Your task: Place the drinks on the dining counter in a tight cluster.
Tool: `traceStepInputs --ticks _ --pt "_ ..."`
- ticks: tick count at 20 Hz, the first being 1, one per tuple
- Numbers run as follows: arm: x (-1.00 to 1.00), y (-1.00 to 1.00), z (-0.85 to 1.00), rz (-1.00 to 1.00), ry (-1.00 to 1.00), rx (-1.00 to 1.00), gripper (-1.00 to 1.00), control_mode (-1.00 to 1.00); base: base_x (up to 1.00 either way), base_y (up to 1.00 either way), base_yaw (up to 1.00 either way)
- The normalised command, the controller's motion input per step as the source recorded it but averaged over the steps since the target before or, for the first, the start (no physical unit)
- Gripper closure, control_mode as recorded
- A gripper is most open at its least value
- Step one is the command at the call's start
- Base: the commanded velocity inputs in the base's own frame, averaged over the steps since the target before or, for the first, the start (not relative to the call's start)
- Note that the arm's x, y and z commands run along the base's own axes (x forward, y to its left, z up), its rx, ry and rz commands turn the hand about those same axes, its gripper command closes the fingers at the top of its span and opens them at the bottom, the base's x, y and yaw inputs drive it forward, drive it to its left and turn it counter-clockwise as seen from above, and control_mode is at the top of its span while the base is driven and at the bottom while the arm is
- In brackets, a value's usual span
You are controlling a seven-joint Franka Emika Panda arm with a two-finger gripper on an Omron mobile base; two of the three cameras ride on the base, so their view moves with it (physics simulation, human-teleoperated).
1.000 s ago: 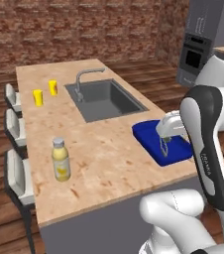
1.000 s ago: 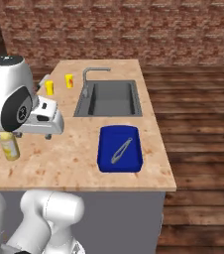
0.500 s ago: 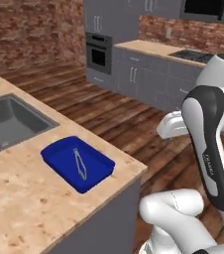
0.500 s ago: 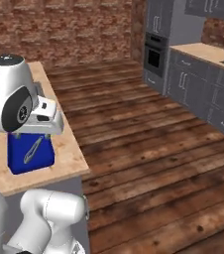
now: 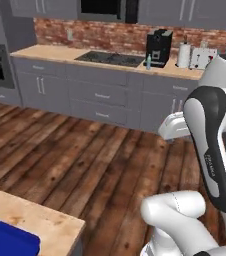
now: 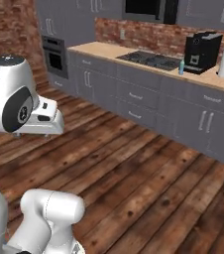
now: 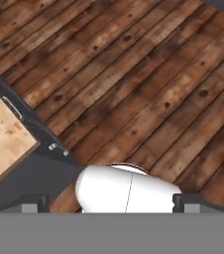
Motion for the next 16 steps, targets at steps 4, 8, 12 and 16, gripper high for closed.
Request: traceStepInputs --ticks 4,8,12,16 --pt "0.00 0.00 0.00 0.00 0.00 0.00 -1.00 1.00 0.65 -0.51 -0.62" --pt "0.00 0.00 0.00 0.00 0.00 0.00 -1.00 1.00 0.92 -0.35 -0.48" --pt "0.00 0.00 0.00 0.00 0.00 0.00 -1.00 1.00 1.00 -0.04 -0.32" --pt "0.00 0.00 0.00 0.00 0.00 0.00 -1.00 1.00 1.00 0.00 -0.22"
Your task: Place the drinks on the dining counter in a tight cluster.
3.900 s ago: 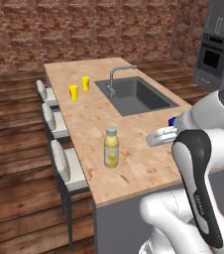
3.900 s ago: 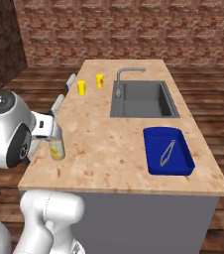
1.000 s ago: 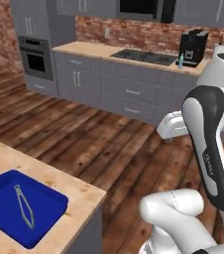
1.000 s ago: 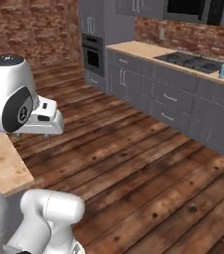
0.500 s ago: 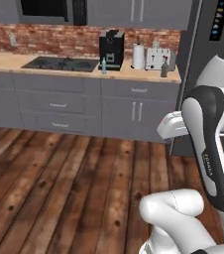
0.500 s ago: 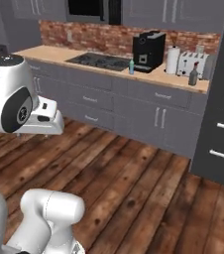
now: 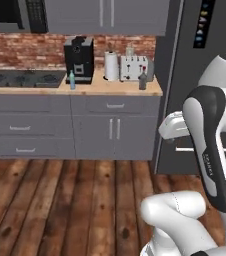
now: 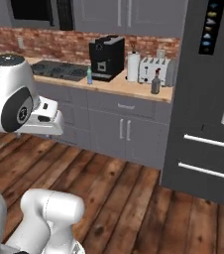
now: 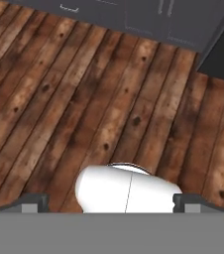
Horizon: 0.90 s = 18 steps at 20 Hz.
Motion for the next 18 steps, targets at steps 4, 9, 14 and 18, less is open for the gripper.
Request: traceStepInputs --ticks 4,9,14,18 --pt "0.00 0.00 0.00 0.00 0.00 0.00 -1.00 1.00 1.00 0.00 -0.21" --pt "0.00 0.00 0.00 0.00 0.00 0.00 -1.00 1.00 1.00 0.05 -0.23" --pt "0.00 0.00 0.00 0.00 0.00 0.00 -1.00 1.00 1.00 0.21 -0.42" --pt "0.00 0.00 0.00 0.00 0.00 0.00 -1.00 1.00 1.00 0.38 -0.57"
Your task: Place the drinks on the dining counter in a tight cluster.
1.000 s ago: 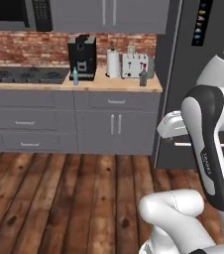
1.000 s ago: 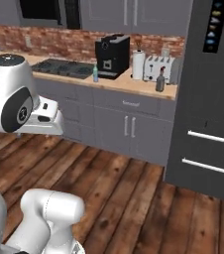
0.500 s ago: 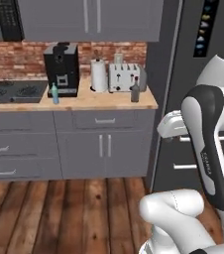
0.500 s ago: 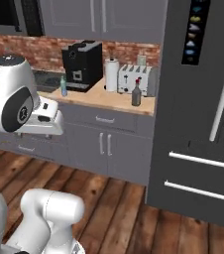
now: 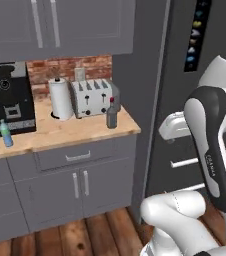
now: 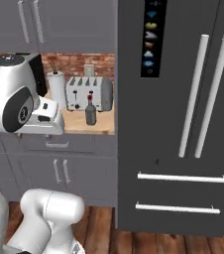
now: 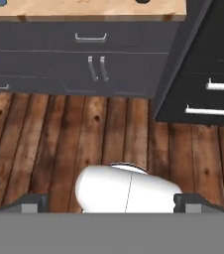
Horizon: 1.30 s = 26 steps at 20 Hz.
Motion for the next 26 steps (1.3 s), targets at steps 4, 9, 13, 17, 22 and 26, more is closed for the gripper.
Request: traceStepInputs --ticks 4,9,13,17,22,26 --pt "0.00 0.00 0.00 0.00 0.00 0.00 -1.00 1.00 0.84 0.57 -0.56" --pt "0.00 0.00 0.00 0.00 0.00 0.00 -1.00 1.00 0.55 0.72 -0.41" --pt "0.00 0.00 0.00 0.00 0.00 0.00 -1.00 1.00 0.31 0.50 -0.24" --pt "0.00 0.00 0.00 0.00 0.00 0.00 -1.00 1.00 0.05 0.21 -0.11" --pt "0.00 0.00 0.00 0.00 0.00 0.00 -1.00 1.00 0.13 0.22 -0.08" --pt "0.00 0.00 0.00 0.00 0.00 0.00 -1.00 1.00 0.23 0.50 -0.04"
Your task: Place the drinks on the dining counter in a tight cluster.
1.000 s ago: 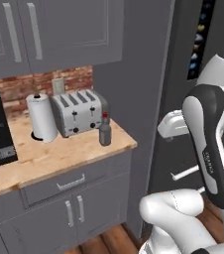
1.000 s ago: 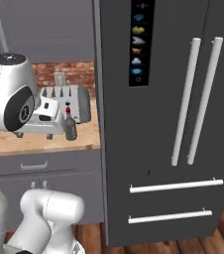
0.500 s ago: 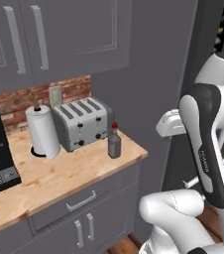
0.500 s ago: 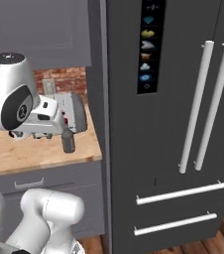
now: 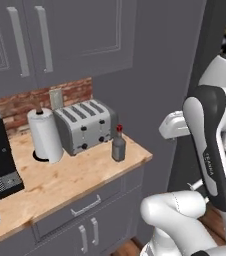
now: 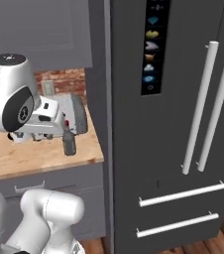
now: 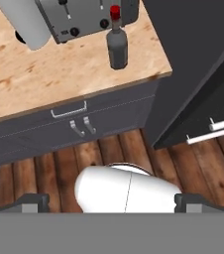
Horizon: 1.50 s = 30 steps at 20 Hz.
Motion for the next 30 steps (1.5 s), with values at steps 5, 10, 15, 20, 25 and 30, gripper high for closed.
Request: traceStepInputs --ticks 5,10,15,20,25,30 --pt "0.00 0.00 0.00 0.00 0.00 0.00 -1.00 1.00 0.36 0.23 0.00" --pt "0.00 0.00 0.00 0.00 0.00 0.00 -1.00 1.00 0.46 0.02 0.00" --pt "0.00 0.00 0.00 0.00 0.00 0.00 -1.00 1.00 0.55 0.08 0.00" --pt "0.00 0.00 0.00 0.00 0.00 0.00 -1.00 1.00 0.67 0.02 0.00" --pt "0.00 0.00 0.00 0.00 0.00 0.00 -1.00 1.00 0.75 0.00 0.02" --pt "0.00 0.00 0.00 0.00 0.00 0.00 -1.00 1.00 0.05 0.00 0.02"
